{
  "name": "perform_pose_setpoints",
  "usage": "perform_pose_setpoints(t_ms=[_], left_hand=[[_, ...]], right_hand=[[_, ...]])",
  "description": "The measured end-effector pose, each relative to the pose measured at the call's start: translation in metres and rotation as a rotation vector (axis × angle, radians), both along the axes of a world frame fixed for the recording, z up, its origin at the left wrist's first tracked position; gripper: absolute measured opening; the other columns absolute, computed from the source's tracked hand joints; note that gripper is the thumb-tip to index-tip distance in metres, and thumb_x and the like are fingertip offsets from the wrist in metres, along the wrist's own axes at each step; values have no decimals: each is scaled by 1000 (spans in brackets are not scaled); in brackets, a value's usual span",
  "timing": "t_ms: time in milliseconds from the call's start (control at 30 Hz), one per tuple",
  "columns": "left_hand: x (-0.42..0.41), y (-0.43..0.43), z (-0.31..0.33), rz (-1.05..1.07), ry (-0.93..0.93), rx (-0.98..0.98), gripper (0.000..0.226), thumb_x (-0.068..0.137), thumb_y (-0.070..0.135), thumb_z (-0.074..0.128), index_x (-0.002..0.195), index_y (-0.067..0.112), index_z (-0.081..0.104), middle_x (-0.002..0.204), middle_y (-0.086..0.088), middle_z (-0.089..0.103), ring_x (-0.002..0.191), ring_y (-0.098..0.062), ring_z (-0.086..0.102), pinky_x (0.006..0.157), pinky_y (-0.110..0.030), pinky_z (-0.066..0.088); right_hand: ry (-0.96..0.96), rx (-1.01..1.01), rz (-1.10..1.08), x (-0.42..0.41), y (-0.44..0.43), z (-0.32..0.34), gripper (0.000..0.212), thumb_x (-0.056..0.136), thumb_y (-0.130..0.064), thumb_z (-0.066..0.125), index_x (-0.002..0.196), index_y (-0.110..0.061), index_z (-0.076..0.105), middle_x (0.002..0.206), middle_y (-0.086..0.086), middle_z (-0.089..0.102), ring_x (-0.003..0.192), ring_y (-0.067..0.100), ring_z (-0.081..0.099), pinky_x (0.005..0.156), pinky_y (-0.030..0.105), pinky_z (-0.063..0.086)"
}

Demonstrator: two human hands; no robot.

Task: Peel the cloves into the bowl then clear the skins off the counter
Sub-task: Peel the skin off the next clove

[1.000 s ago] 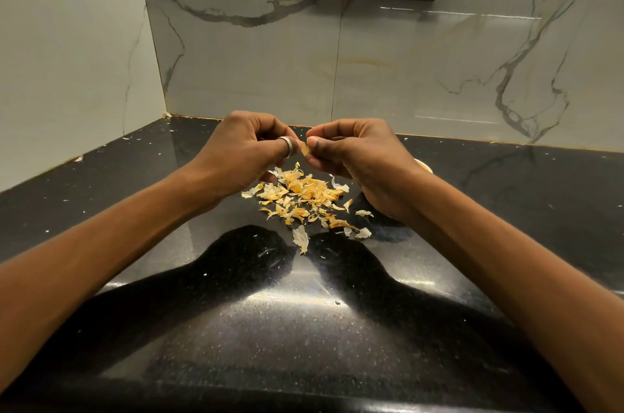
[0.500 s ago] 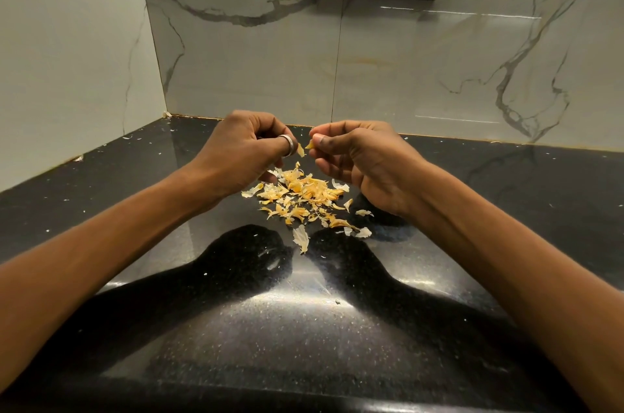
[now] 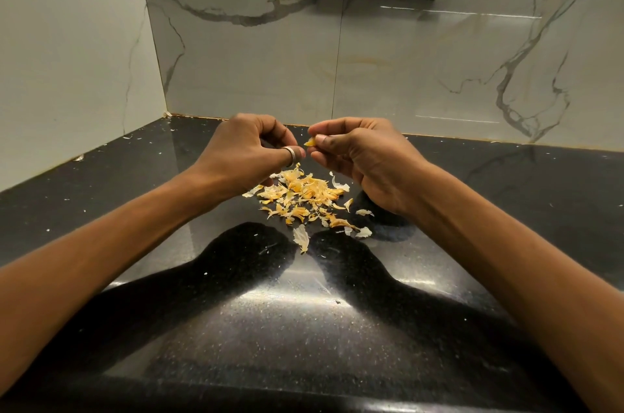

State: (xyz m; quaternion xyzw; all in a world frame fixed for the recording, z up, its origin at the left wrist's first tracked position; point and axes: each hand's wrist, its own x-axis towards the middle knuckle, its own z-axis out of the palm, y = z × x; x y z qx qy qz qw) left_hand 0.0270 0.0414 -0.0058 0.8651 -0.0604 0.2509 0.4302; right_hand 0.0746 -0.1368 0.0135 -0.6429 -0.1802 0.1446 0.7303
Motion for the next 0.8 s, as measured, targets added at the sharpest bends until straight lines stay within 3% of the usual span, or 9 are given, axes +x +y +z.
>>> perform_pose_setpoints(t_ms=[133, 500, 800], left_hand=[[0, -1, 0, -42, 28, -44, 9, 89, 20, 73, 95, 13, 74, 82, -7, 70, 64, -7, 64, 53, -22, 54], [0, -1, 1, -35, 61, -97, 6, 93, 11, 67, 95, 10, 73, 88, -11, 68, 62, -5, 63, 50, -21, 54], [-2, -2, 1, -39, 78, -126, 8, 95, 10, 64, 93, 10, 71, 86, -10, 68, 63, -7, 63, 50, -21, 54]], right_hand=[[-21, -13, -1, -1, 2, -1, 15, 93, 11, 57, 97, 4, 69, 97, 19, 70, 82, 20, 69, 76, 25, 61], [-146, -117, 13, -3, 4, -4, 7, 89, 5, 66, 92, 3, 71, 104, 23, 72, 95, 27, 72, 87, 31, 61], [-189, -166, -1, -3, 4, -7, 11, 90, 10, 63, 97, 4, 70, 102, 27, 72, 86, 27, 71, 81, 32, 62]])
